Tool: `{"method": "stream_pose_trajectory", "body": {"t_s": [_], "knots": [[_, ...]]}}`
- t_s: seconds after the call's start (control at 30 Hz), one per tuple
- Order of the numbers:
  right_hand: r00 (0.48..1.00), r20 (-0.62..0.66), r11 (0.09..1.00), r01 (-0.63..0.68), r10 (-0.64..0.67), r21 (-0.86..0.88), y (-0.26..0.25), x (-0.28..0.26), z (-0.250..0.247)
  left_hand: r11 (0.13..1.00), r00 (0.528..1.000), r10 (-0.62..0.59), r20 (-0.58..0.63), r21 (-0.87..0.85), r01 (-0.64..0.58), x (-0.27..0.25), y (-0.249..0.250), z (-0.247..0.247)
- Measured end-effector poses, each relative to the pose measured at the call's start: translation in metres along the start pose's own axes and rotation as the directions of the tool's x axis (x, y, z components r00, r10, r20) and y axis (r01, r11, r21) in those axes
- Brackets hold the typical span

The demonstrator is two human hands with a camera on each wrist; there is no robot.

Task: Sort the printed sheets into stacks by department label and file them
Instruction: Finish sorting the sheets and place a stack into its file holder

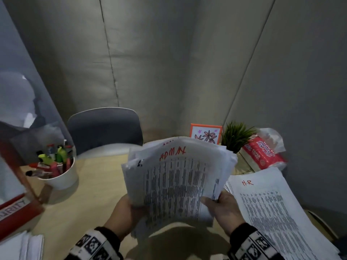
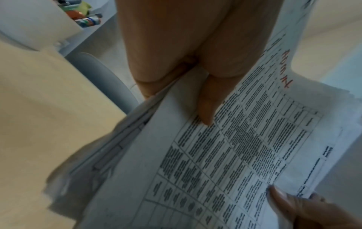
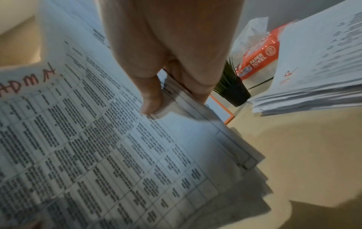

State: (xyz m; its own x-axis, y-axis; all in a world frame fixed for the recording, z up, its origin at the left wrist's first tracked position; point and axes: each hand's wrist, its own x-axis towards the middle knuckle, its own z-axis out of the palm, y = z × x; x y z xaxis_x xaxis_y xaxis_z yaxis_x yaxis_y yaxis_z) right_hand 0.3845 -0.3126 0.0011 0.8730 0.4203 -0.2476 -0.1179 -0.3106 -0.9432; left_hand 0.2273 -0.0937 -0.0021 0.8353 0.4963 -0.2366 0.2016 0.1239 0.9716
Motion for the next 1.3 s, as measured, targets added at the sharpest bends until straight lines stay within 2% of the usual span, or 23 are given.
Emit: {"method": "stream_pose_trajectory", "body": {"t_s": [0.07,0.13,0.2,0.3,0.4,0.5,0.57,0.67,0.7,0.77,0.83,0.87,0.93,1.0,1.1,1.2,1.3], "knots": [[0.999,-0.013,0.998,0.034,-0.035,-0.047,-0.003,-0.003,-0.004,0.998,0.998,0.053,0.039,-0.022,-0.052,-0.004,0.009,0.003],[0.998,0.055,0.998,0.041,-0.038,-0.055,-0.007,-0.01,-0.009,0.996,0.99,0.092,0.106,-0.032,-0.089,-0.007,0.014,0.005],[0.993,0.121,1.0,0.006,-0.009,0.027,-0.007,-0.015,-0.014,0.994,0.983,0.106,0.152,-0.027,-0.103,-0.007,0.019,0.006],[0.985,0.161,0.998,-0.057,0.054,0.013,-0.001,-0.017,-0.015,0.998,0.978,0.059,0.199,-0.015,-0.058,-0.007,0.023,0.007],[0.986,0.16,0.998,-0.054,0.057,-0.02,0.0,-0.017,-0.013,0.999,0.977,0.034,0.208,0.032,-0.042,-0.008,0.022,0.011],[0.99,0.136,0.999,-0.047,0.049,-0.021,-0.005,-0.015,-0.01,0.977,0.992,0.095,0.082,0.183,-0.109,-0.007,0.02,0.015],[0.997,0.076,0.999,-0.034,0.035,-0.024,-0.002,-0.009,-0.007,0.978,0.997,0.071,-0.029,0.201,-0.063,-0.004,0.016,0.018],[0.993,-0.095,0.994,-0.072,0.065,-0.077,0.005,-0.004,-0.009,0.999,0.985,-0.034,-0.172,-0.01,0.033,0.0,0.018,0.018],[0.989,-0.079,0.992,-0.127,0.125,-0.018,0.007,-0.003,-0.011,0.992,0.974,-0.067,-0.215,-0.118,0.042,0.003,0.019,0.016],[0.954,0.132,0.938,-0.292,0.27,0.188,0.01,-0.003,-0.011,0.941,0.954,-0.168,-0.247,-0.329,0.08,0.006,0.023,0.015],[0.854,0.362,0.837,-0.478,0.373,0.267,0.012,-0.004,-0.006,0.87,0.94,-0.256,-0.224,-0.477,0.123,0.007,0.024,0.018],[0.825,0.401,0.809,-0.522,0.399,0.271,0.015,-0.003,-0.004,0.845,0.938,-0.278,-0.208,-0.516,0.136,0.006,0.024,0.022],[0.816,0.426,0.766,-0.544,0.39,0.342,0.017,0.0,-0.003,0.814,0.938,-0.307,-0.163,-0.556,0.17,0.001,0.021,0.029],[0.827,0.461,0.715,-0.532,0.323,0.453,0.011,-0.001,-0.005,0.796,0.939,-0.325,-0.114,-0.569,0.207,-0.005,0.019,0.03],[0.852,0.493,0.769,-0.433,0.178,0.47,0.006,-0.007,-0.02,0.782,0.951,-0.306,-0.041,-0.581,0.227,-0.014,0.015,0.011],[0.842,0.506,0.787,-0.437,0.188,0.435,0.011,-0.011,-0.039,0.754,0.952,-0.297,0.068,-0.594,0.278,-0.02,0.015,-0.028],[0.812,0.551,0.795,-0.459,0.193,0.397,0.015,-0.018,-0.052,0.819,0.925,-0.291,0.244,-0.436,0.373,-0.017,0.02,-0.059]]}}
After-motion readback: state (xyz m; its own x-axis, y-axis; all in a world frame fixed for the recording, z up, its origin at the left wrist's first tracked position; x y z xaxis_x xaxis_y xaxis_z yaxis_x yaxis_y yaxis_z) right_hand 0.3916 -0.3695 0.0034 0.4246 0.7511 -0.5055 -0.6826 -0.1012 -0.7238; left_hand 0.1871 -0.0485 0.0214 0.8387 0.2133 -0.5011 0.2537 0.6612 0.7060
